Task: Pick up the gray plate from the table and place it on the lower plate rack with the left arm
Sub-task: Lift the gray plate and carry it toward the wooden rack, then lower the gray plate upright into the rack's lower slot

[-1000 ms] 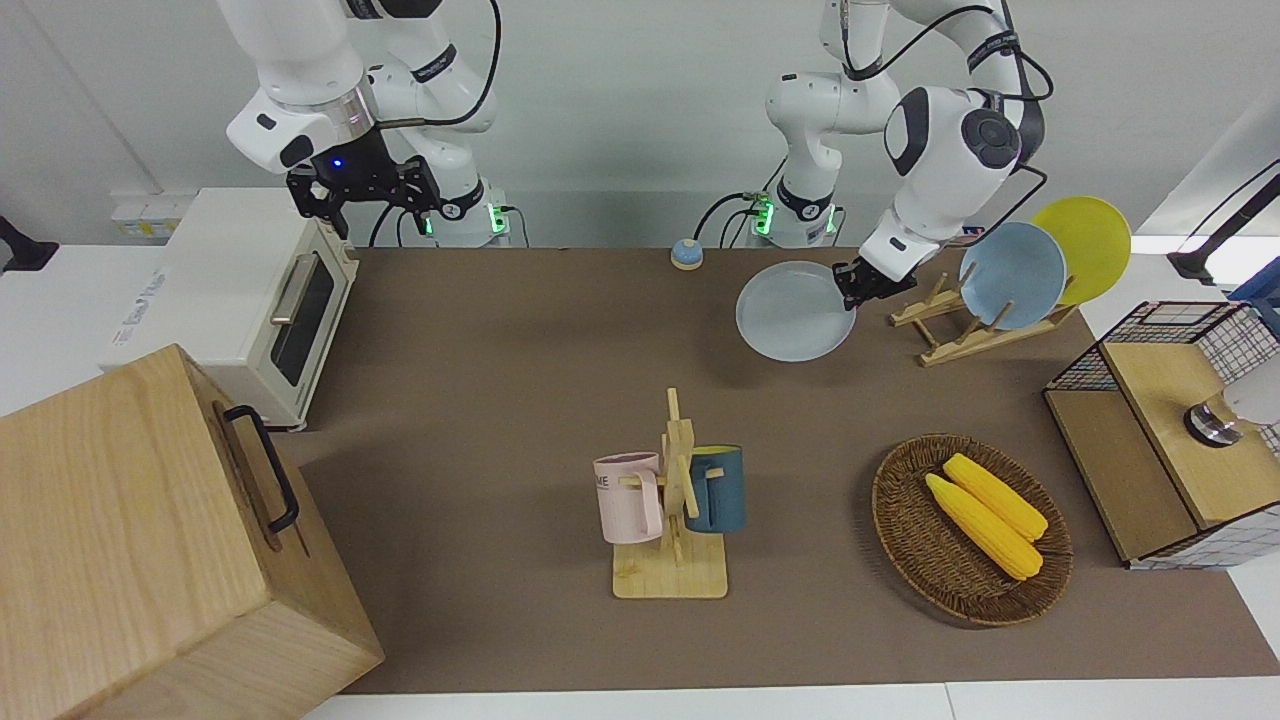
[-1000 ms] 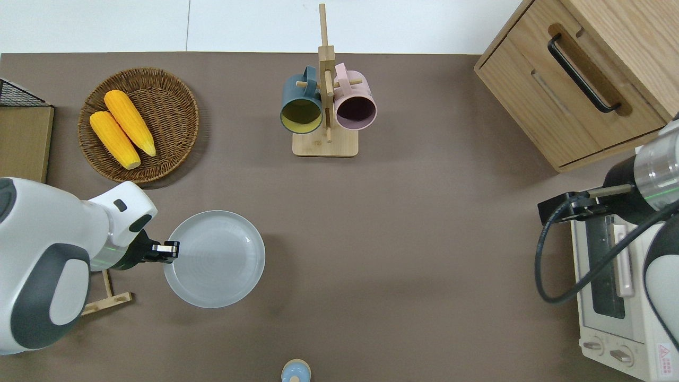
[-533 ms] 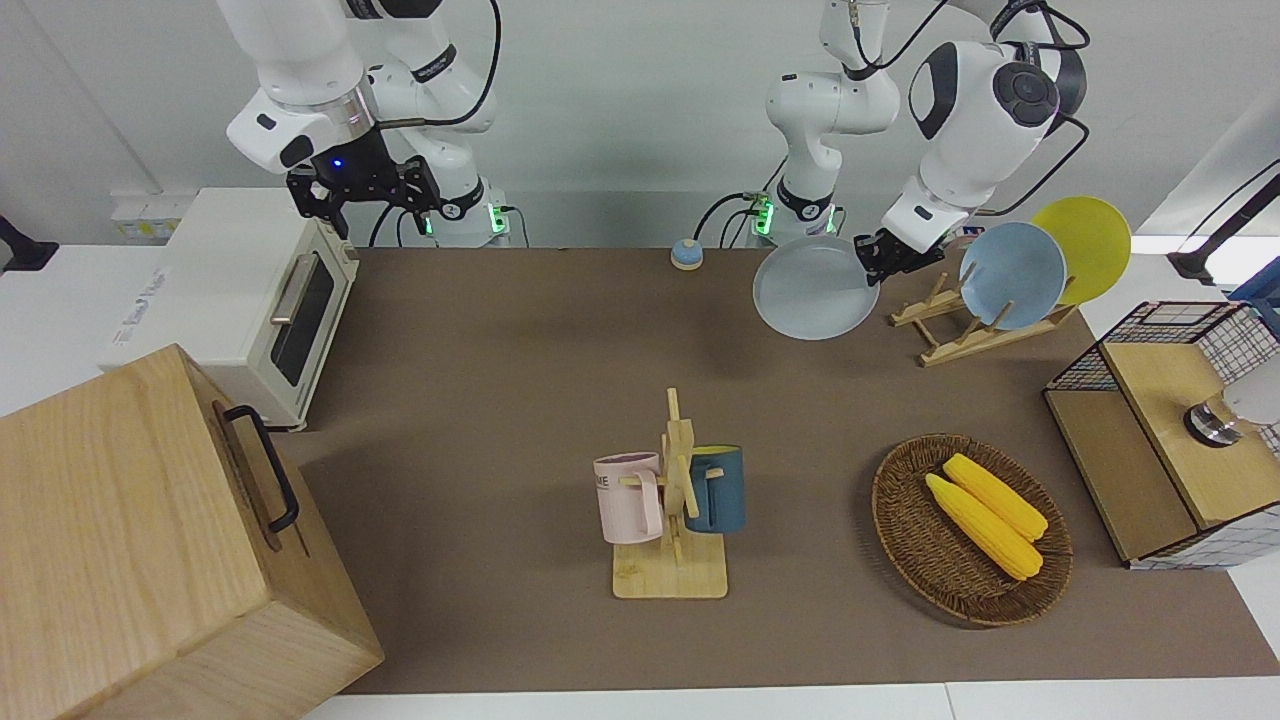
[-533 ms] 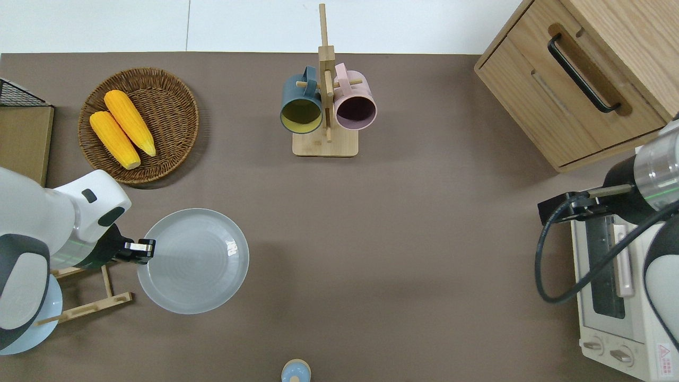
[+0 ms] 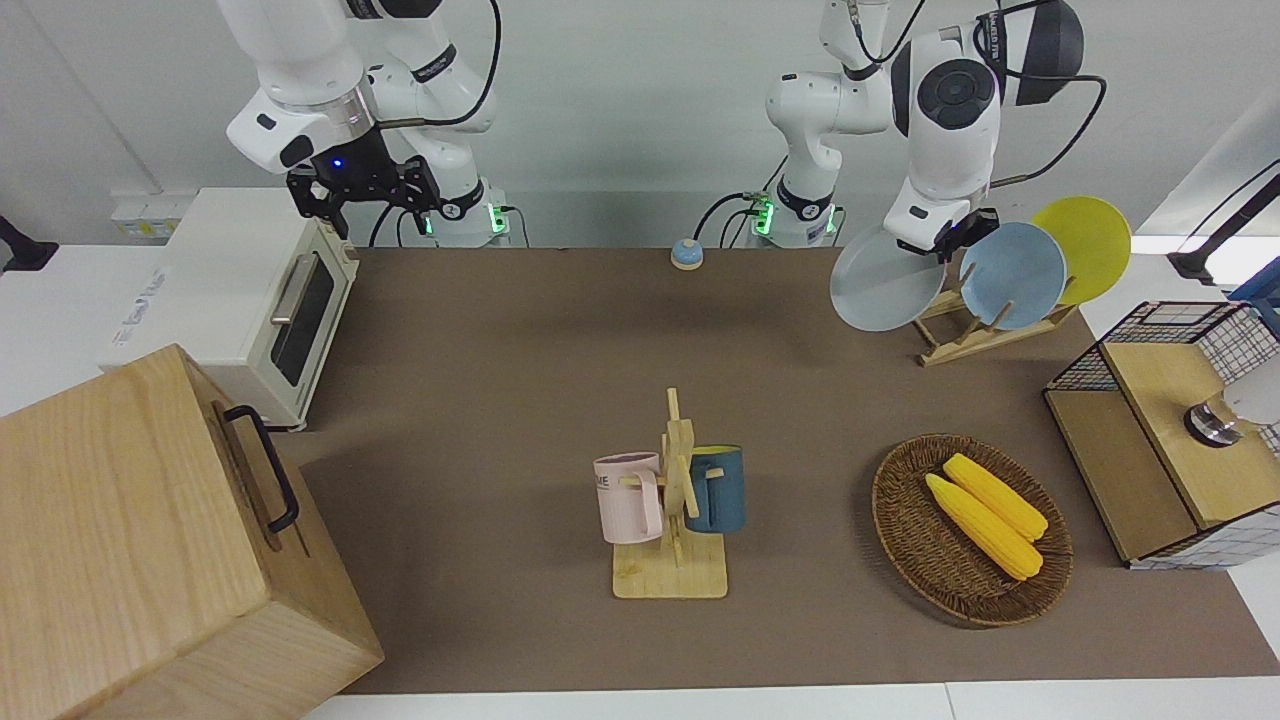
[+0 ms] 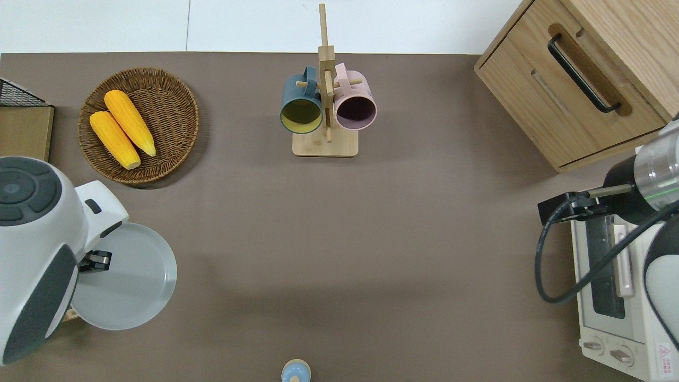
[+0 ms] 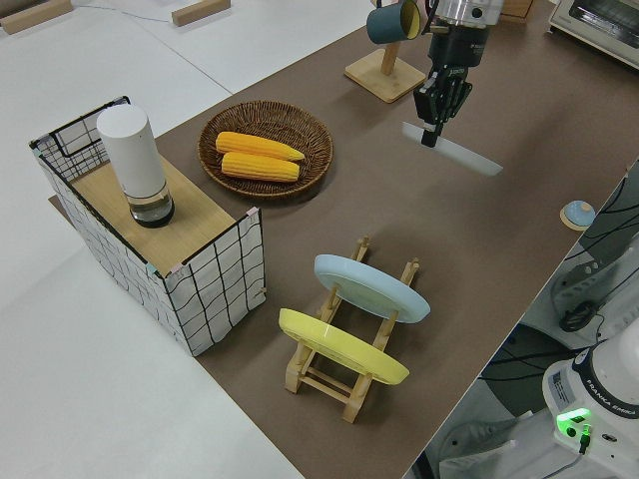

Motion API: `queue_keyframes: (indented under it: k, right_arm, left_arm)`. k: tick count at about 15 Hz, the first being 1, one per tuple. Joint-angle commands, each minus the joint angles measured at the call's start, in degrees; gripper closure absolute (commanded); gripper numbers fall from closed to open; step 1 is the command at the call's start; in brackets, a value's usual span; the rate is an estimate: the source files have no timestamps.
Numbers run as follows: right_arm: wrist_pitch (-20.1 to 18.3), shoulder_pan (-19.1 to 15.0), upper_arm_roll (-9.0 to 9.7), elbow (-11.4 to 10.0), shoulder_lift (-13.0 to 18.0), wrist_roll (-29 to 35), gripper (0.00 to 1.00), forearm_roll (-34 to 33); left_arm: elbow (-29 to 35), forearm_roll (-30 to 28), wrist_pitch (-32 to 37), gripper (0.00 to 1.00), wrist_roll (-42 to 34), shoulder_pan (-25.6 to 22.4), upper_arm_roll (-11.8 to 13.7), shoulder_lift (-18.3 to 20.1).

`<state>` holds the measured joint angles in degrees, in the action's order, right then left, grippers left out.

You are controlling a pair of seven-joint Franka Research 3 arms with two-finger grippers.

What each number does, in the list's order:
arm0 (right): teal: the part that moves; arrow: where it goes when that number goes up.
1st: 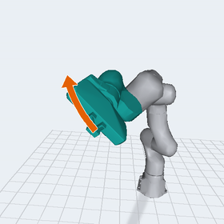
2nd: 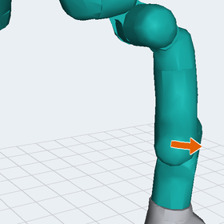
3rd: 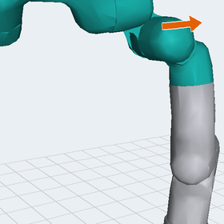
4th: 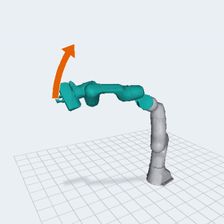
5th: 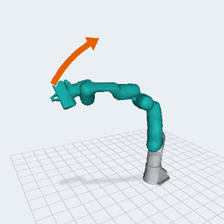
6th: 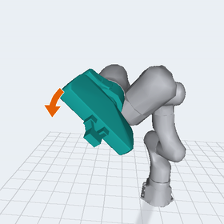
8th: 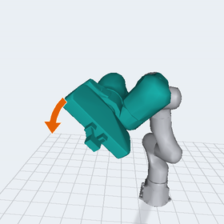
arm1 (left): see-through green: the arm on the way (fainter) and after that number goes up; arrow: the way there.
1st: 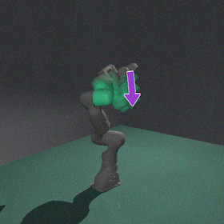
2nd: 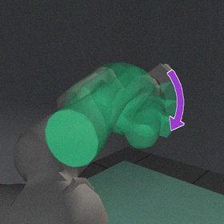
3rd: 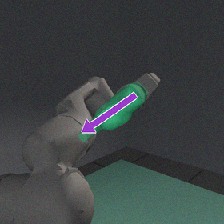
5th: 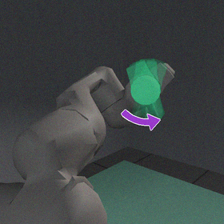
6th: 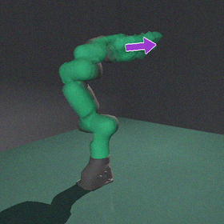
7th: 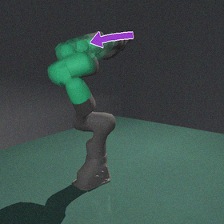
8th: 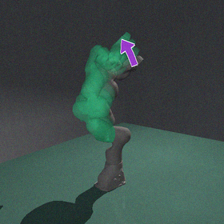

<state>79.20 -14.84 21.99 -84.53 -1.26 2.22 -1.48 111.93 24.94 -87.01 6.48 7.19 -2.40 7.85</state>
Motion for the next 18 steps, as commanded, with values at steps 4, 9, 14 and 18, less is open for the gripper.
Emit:
queue_keyframes:
  k: [4,9,14,18]
  right_arm:
    - [-0.62,-1.34,1.13,0.42,0.12,0.68,0.017,-0.37]
    - [-0.62,-1.34,1.21,0.42,0.12,0.68,0.017,-0.28]
    - [-0.62,-1.34,1.21,0.33,0.2,0.68,0.017,-0.37]
    - [-0.62,-1.34,1.21,0.42,0.12,0.68,0.017,-0.37]
  left_arm:
    - [-0.57,15.39,7.11,1.0,6.25,0.72,-0.85,-3.27]
    - [2.5,20.93,8.96,1.0,11.86,0.63,-0.85,-4.6]
    - [6.55,23.14,9.58,1.0,17.86,0.63,-0.85,-5.47]
    - [7.6,24.1,9.05,1.0,17.95,0.45,-0.85,-6.26]
